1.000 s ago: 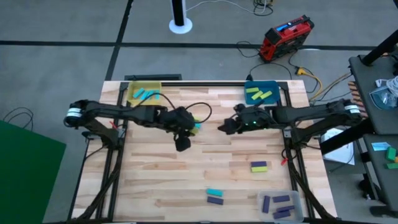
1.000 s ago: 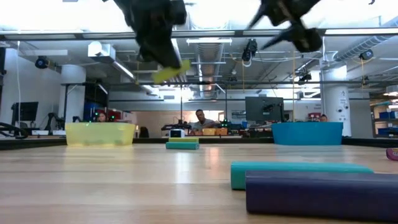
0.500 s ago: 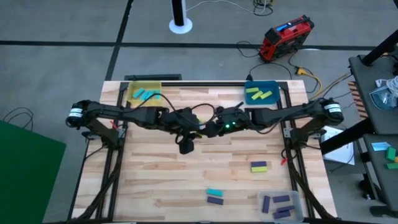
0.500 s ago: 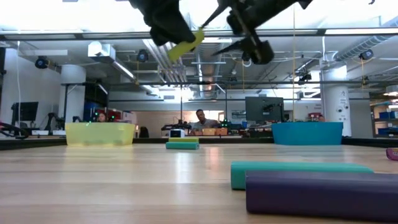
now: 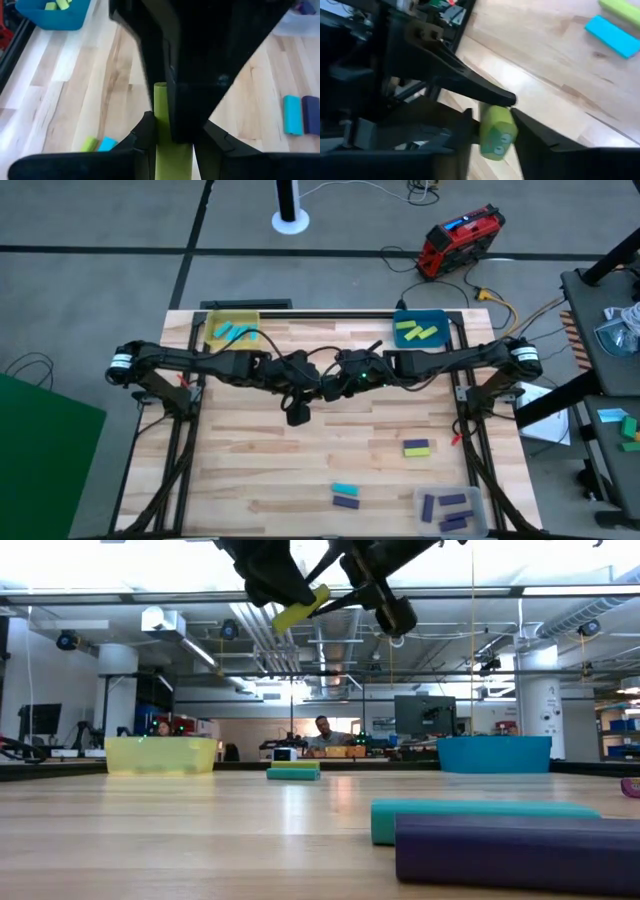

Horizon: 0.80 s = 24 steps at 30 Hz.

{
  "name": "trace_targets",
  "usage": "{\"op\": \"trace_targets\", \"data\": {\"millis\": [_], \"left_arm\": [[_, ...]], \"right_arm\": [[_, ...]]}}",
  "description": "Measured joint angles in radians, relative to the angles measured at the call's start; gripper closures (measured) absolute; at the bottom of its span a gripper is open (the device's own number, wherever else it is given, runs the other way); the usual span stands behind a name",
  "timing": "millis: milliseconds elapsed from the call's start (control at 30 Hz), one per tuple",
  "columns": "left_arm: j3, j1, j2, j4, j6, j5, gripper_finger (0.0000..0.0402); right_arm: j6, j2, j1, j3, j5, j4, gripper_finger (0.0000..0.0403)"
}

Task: Sort blocks
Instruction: Put the green block into the blue bin

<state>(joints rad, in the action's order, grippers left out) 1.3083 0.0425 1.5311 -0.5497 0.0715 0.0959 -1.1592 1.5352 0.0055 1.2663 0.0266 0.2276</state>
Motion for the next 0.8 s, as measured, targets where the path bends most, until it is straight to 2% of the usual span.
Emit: {"op": "trace_targets", "data": {"millis": [167, 367, 467, 533, 600, 700, 800], "left_arm": [[0.003, 0.0, 0.0, -0.004, -0.014, 0.013, 0.0332], [0.004, 0.0, 0.0, 0.001, -0.04, 0.008, 0.0299], [0.004, 0.0, 0.0, -0.002, 0.005, 0.026, 0.029], [0.004, 0.0, -0.004, -0.043, 0.044, 0.041, 0.0285], [0.004, 0.0, -0.006, -0.091, 0.09, 0.056, 0.0281], [0.004, -0.001, -0.007, -0.191, 0.179, 0.084, 0.0279], [0.003, 0.0, -0.008, -0.242, 0.243, 0.089, 0.0278]], "right_arm": [[0.016, 0.002, 0.0, 0.011, -0.004, 0.038, 0.0343], [0.067, -0.004, -0.007, 0.017, -0.006, 0.051, 0.0347], [0.104, -0.008, -0.02, 0.023, -0.004, 0.085, 0.0347], [0.144, -0.016, -0.047, 0.047, -0.003, 0.224, 0.0348], [0.208, -0.017, -0.095, 0.113, -0.043, 0.494, 0.0348], [0.335, -0.005, -0.214, 0.244, -0.209, 0.934, 0.0348], [0.462, 0.006, -0.406, 0.328, -0.338, 1.114, 0.0348]]}}
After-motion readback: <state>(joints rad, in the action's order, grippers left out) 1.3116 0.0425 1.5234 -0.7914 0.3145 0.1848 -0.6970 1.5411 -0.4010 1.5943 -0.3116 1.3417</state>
